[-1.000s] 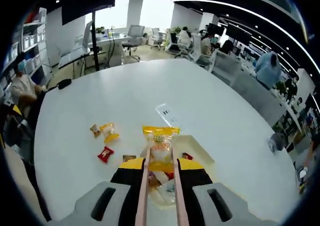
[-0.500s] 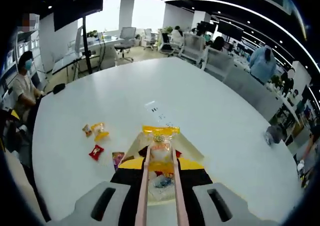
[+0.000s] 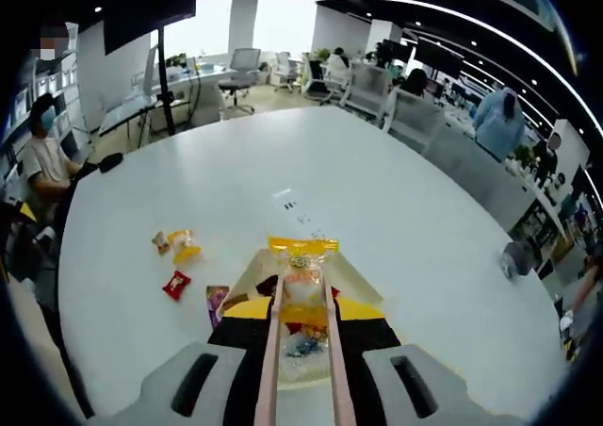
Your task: Place the target food into the container with the food tongs after gripping and lifting it, then release it inside without dropping or visibly crushing the food.
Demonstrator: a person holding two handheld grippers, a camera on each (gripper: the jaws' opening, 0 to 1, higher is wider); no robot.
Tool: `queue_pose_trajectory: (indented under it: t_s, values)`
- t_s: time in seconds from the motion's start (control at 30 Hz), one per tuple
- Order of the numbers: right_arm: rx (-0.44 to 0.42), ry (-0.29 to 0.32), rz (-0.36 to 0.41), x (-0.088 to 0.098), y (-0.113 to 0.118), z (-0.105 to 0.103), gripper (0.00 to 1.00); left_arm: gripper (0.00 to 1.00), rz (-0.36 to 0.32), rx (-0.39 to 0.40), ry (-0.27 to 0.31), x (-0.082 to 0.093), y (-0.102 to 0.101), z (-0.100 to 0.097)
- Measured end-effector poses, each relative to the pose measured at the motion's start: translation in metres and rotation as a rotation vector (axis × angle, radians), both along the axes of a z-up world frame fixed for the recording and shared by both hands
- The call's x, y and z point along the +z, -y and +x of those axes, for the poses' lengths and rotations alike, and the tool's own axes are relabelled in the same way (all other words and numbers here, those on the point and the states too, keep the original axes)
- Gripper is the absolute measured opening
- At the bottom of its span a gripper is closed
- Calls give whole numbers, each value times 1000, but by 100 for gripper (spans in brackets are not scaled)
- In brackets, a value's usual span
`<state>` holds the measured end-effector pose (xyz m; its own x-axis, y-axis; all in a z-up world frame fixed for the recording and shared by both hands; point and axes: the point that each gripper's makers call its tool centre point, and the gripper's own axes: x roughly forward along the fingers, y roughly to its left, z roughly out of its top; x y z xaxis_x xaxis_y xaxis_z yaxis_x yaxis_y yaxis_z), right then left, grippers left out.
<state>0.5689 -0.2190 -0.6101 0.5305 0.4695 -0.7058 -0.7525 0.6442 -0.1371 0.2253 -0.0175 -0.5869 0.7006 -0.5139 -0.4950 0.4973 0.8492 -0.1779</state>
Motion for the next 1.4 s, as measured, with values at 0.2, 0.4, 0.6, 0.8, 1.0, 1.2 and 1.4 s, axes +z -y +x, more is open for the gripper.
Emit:
queue_pose_trajectory:
  t_s: [0.2, 0.4, 0.6, 0.8, 1.0, 1.2, 1.4]
  values:
    - [0, 1, -2, -1, 1, 0, 23, 75, 4, -2, 0, 0, 1, 0]
    - [4, 3, -6, -1, 0, 1, 23, 75, 4, 2, -3, -1, 0, -2]
    - [1, 12, -11, -1, 0, -1, 24, 75, 6, 5, -3, -1, -1, -3]
    - [2, 11, -12, -1, 0, -1, 24, 75, 4, 4, -4, -1, 0, -4]
    - [4, 21, -18, -1, 0, 1, 25, 75, 8, 1, -9, -2, 1, -5]
    - [3, 22, -12, 0, -1, 1, 25, 75, 11, -1, -8, -2, 1, -4]
    - [5, 21, -10, 0, -2, -1, 25, 75, 5, -1, -10, -3, 3, -5]
